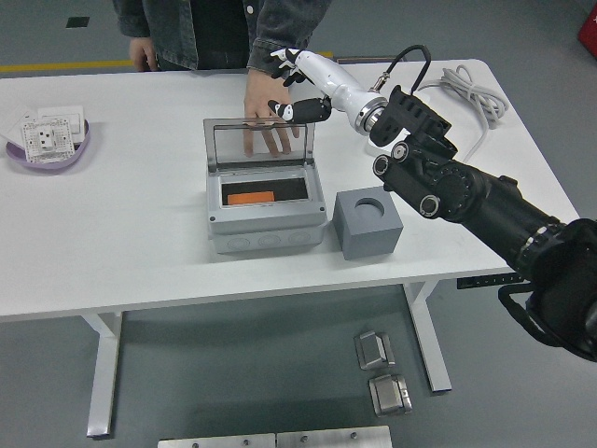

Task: Pick up the cylinder from the cube,place it in the box,flap close box

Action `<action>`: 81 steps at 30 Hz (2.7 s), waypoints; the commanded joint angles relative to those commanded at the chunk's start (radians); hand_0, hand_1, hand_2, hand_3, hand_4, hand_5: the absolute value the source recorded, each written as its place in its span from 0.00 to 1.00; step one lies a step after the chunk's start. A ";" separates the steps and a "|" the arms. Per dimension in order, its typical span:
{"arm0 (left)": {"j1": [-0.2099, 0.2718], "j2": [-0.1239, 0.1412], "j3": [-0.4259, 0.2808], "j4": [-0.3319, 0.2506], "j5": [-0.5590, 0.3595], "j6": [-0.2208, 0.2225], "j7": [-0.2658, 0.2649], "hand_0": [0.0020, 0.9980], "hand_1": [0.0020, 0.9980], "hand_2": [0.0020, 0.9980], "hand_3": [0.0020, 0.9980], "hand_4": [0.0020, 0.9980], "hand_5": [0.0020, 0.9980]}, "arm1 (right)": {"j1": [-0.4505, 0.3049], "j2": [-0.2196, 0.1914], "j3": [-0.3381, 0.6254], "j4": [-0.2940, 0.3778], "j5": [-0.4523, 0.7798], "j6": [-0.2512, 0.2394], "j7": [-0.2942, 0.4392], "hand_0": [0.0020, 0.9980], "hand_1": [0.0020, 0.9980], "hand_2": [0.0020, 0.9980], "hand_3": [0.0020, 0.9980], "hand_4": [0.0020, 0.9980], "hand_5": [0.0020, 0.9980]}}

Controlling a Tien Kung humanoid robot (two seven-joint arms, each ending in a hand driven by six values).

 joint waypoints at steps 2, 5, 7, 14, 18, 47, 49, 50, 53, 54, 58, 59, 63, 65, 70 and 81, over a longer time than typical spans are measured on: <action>0.000 -0.001 0.011 0.000 -0.009 -0.001 -0.004 0.63 0.65 0.64 0.70 0.67 0.29 | -0.007 0.000 -0.006 -0.005 0.004 -0.002 0.002 0.71 0.65 0.72 0.82 0.66 0.19; 0.000 -0.003 0.035 0.000 -0.030 -0.003 -0.013 0.63 0.65 0.64 0.70 0.67 0.29 | -0.019 0.000 -0.018 -0.003 0.012 -0.003 0.004 0.72 0.65 0.72 0.81 0.66 0.19; 0.000 -0.004 0.051 0.000 -0.044 -0.004 -0.018 0.63 0.65 0.64 0.70 0.67 0.29 | -0.026 0.000 -0.025 0.001 0.016 -0.004 0.005 0.72 0.65 0.72 0.81 0.66 0.19; 0.000 -0.009 0.097 0.000 -0.087 -0.006 -0.033 0.63 0.65 0.64 0.70 0.67 0.28 | -0.055 0.000 -0.054 0.034 0.025 -0.007 0.005 0.72 0.65 0.72 0.82 0.66 0.20; 0.002 -0.011 0.101 0.000 -0.092 -0.007 -0.033 0.63 0.65 0.64 0.70 0.67 0.28 | -0.070 0.000 -0.066 0.072 0.022 -0.009 0.001 0.73 0.65 0.71 0.81 0.66 0.20; 0.034 -0.025 0.106 0.000 -0.127 -0.004 -0.043 0.63 0.65 0.64 0.70 0.67 0.28 | -0.203 -0.109 -0.125 0.497 -0.054 -0.030 -0.084 0.69 0.64 0.71 0.81 0.68 0.24; 0.035 -0.026 0.104 0.000 -0.126 -0.003 -0.043 0.63 0.65 0.64 0.70 0.67 0.28 | -0.213 -0.110 -0.118 0.502 -0.048 -0.031 -0.083 0.69 0.64 0.71 0.81 0.68 0.24; 0.035 -0.027 0.103 0.000 -0.126 -0.003 -0.042 0.63 0.65 0.64 0.70 0.67 0.28 | -0.217 -0.110 -0.116 0.504 -0.045 -0.032 -0.082 0.69 0.64 0.71 0.81 0.68 0.24; 0.036 -0.029 0.105 0.000 -0.128 -0.003 -0.043 0.63 0.65 0.64 0.70 0.67 0.28 | -0.237 -0.109 -0.111 0.510 -0.041 -0.036 -0.079 0.69 0.64 0.71 0.81 0.68 0.24; 0.037 -0.029 0.105 0.000 -0.128 -0.003 -0.043 0.63 0.65 0.64 0.70 0.67 0.28 | -0.243 -0.108 -0.109 0.511 -0.040 -0.037 -0.079 0.69 0.64 0.71 0.81 0.68 0.24; 0.039 -0.032 0.105 0.000 -0.129 -0.003 -0.043 0.63 0.65 0.64 0.70 0.67 0.28 | -0.271 -0.104 -0.102 0.521 -0.044 -0.041 -0.079 0.69 0.64 0.71 0.81 0.68 0.24; 0.040 -0.032 0.104 0.000 -0.128 -0.003 -0.043 0.63 0.65 0.64 0.70 0.67 0.28 | -0.277 -0.103 -0.099 0.527 -0.048 -0.042 -0.080 0.69 0.64 0.71 0.81 0.68 0.24; 0.043 -0.033 0.101 0.000 -0.128 -0.002 -0.043 0.63 0.65 0.64 0.70 0.67 0.28 | -0.297 -0.107 -0.088 0.559 -0.071 -0.044 -0.087 0.69 0.64 0.71 0.81 0.68 0.24; 0.045 -0.034 0.100 0.000 -0.128 -0.001 -0.043 0.63 0.64 0.64 0.70 0.66 0.28 | -0.303 -0.111 -0.081 0.578 -0.086 -0.044 -0.091 0.69 0.63 0.71 0.81 0.68 0.24; 0.047 -0.032 0.088 0.000 -0.120 0.000 -0.039 0.63 0.64 0.64 0.70 0.66 0.28 | -0.308 -0.124 -0.058 0.598 -0.117 -0.041 -0.099 0.69 0.64 0.71 0.81 0.68 0.24; 0.047 -0.030 0.059 0.000 -0.099 0.003 -0.026 0.63 0.64 0.64 0.70 0.66 0.28 | -0.353 -0.181 0.070 0.683 -0.252 0.026 -0.179 0.69 0.63 0.71 0.81 0.69 0.25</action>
